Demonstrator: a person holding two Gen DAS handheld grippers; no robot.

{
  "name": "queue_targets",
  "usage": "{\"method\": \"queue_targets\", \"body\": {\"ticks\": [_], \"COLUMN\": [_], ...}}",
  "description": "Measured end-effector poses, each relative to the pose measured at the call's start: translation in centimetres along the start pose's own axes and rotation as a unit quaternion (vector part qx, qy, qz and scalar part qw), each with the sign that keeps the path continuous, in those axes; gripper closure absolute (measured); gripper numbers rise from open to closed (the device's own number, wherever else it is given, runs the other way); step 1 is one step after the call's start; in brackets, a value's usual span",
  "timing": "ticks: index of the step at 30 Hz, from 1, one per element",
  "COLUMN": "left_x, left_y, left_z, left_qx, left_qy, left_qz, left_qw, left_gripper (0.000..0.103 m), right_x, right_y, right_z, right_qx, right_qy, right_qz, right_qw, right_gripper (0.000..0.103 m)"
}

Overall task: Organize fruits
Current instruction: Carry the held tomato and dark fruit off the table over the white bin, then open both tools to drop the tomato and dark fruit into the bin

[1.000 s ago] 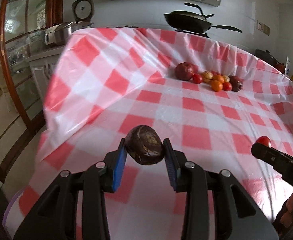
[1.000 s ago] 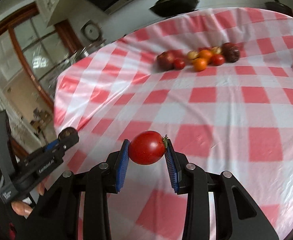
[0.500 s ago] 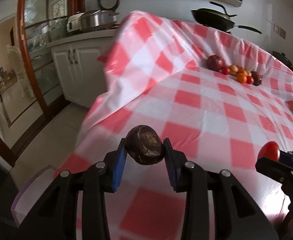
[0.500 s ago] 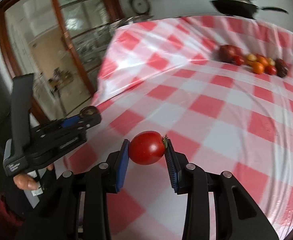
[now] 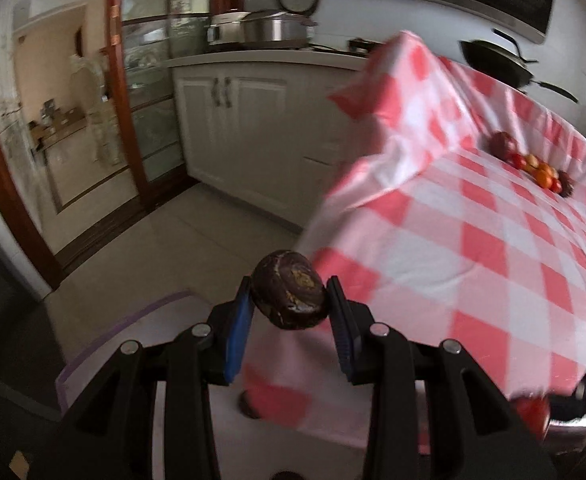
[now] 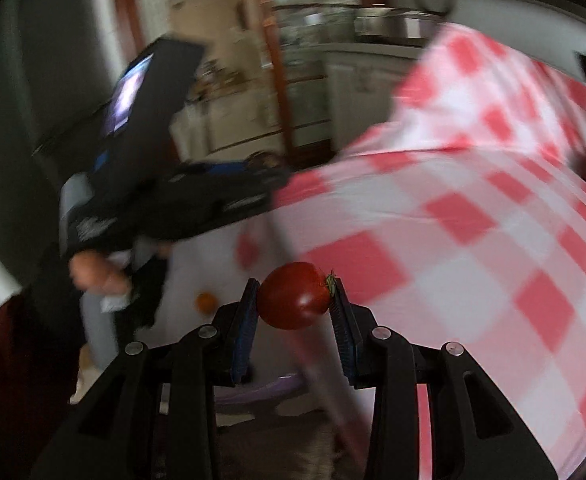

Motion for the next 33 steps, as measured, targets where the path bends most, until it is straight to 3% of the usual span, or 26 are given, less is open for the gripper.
{"method": "queue_targets", "body": {"ticks": [6,12,17,22,28,33], "left_x": [0.9,4.0,7.8,11.5,13.5,13.9], "left_y": [-5.4,-9.6,-11.9,-13.8,-14.2,-14.5], "left_z": [1.6,4.6,8.2,12.1,15.2,15.9], "left_qx": [-0.045,-0.072,-0.097,-0.132,-0.139,-0.141], "left_qy": [-0.011,-0.058,-0.126,-0.206,-0.257,-0.271], "left_qz": [-0.035,-0.067,-0.089,-0.093,-0.098,-0.099], "left_qw": [0.9983,0.9934,0.9833,0.9650,0.9513,0.9471], "left_gripper": [0.066,0.066,0.066,0.066,0.066,0.065], "right_x": [3.9,10.5,14.4,16.6,17.7,18.0], "right_y": [-5.1,-6.8,-7.0,-7.2,-6.1,-5.7], "right_z": [1.0,3.7,5.4,7.3,7.9,7.6], "right_qx": [-0.076,-0.111,-0.120,-0.132,-0.124,-0.118], "right_qy": [-0.053,-0.148,-0.200,-0.243,-0.265,-0.261], "right_qz": [-0.026,-0.032,-0.016,0.010,0.016,0.019], "right_qw": [0.995,0.982,0.972,0.961,0.956,0.958], "right_gripper": [0.067,0.067,0.067,0.067,0.067,0.066]}}
Point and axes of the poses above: each gripper's, at about its wrist camera, not at the fingertips, and x roughly the way its jaws point, y to its right, z to its underside, the point moved 9 cm from there along x, roughly the way its jaws point, and after that the axes turned 8 degrees about -y, right-handed, at the moved point
